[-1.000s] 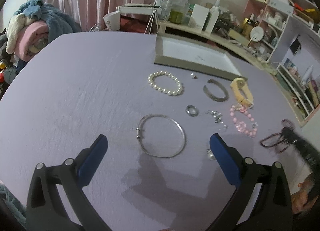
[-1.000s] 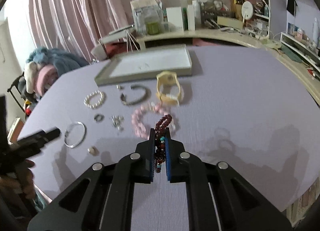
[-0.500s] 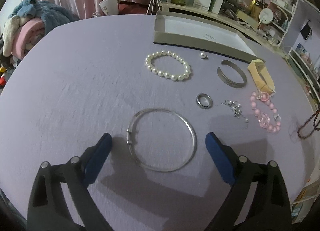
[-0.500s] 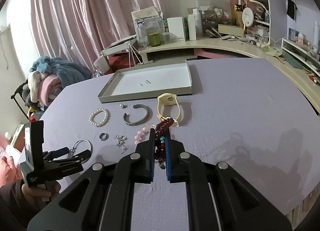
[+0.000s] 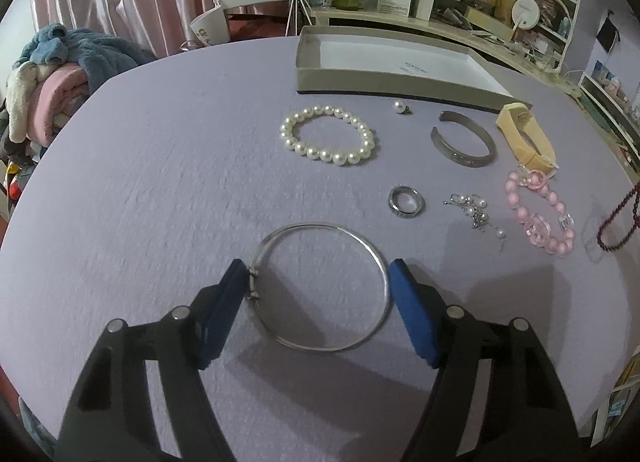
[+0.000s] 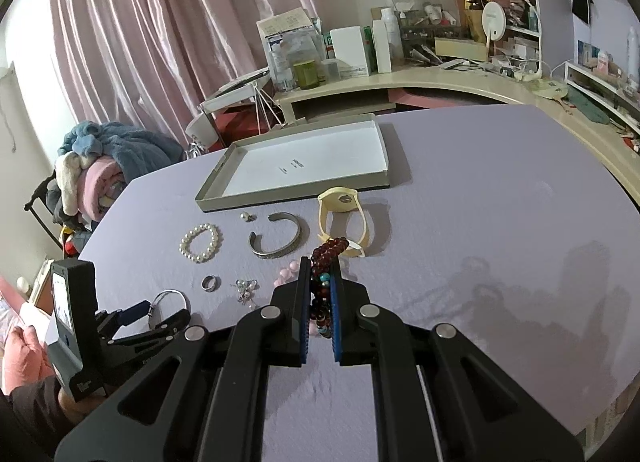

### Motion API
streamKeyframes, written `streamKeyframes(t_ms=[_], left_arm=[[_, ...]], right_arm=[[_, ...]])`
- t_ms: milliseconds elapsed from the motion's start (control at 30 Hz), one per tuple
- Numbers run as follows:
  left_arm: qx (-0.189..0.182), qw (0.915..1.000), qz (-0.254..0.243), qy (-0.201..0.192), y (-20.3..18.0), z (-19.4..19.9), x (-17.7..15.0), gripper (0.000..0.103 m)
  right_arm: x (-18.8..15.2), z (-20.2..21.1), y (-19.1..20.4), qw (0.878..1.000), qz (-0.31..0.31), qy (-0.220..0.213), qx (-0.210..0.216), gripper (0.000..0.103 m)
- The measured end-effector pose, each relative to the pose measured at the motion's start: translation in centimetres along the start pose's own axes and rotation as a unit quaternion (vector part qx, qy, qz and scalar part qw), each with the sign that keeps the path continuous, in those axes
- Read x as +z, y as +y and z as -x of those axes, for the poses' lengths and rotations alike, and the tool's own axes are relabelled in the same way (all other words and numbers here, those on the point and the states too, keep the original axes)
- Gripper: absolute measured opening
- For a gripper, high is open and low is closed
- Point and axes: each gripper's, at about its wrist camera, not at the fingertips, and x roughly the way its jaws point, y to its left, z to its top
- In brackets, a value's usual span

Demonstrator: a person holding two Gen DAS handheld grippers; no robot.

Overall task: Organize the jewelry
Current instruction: 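Carry the red necklace to the tray with the right gripper while the left gripper grasps the silver bangle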

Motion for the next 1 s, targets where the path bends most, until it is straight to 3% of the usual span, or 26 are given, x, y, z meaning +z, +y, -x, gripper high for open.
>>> streamKeyframes(t_ms=[267,500,767,1000], left_arm=[[-0.015,0.9994,0.029,-0.008,1.8,1.0,0.9,0.072],[-0.026,0.9982,0.039,-0.038,3.4,3.6,3.8,0.072],[-0.037,0.9952,0.026,-0.087,3.5,6.5,9.6,0.072],[-0.062,0.9902,0.014,-0.124,2.4,6.9,17.2,0.072]], right_arm=[[2.0,0.2,0.6,1.0,0.004,-0.021,0.015,0.009],[4.8,-0.2,1.1,0.999,0.009,-0.039,0.032,0.009],[8.8,-1.0,1.7,0.997,0.033,-0.067,0.037,0.009],[14.1,-3.4,1.5,0.996,0.03,-0.076,0.048,0.009]])
